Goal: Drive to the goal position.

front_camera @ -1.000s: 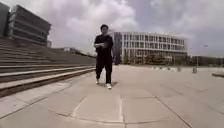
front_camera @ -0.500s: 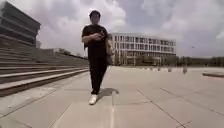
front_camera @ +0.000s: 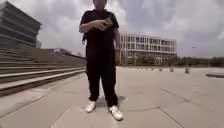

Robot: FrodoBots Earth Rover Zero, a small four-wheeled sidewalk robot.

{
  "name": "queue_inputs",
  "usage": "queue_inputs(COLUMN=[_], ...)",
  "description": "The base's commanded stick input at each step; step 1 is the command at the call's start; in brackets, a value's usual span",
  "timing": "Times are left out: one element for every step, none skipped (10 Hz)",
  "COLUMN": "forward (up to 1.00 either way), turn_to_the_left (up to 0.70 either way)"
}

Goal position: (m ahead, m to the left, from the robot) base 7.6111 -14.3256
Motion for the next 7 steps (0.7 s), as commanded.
queue_inputs(forward=[0.01, 0.00, 0.00, 0.00, 0.00, 0.00, 0.00], turn_to_the_left=[0.00, 0.00, 0.00, 0.00, 0.00, 0.00, 0.00])
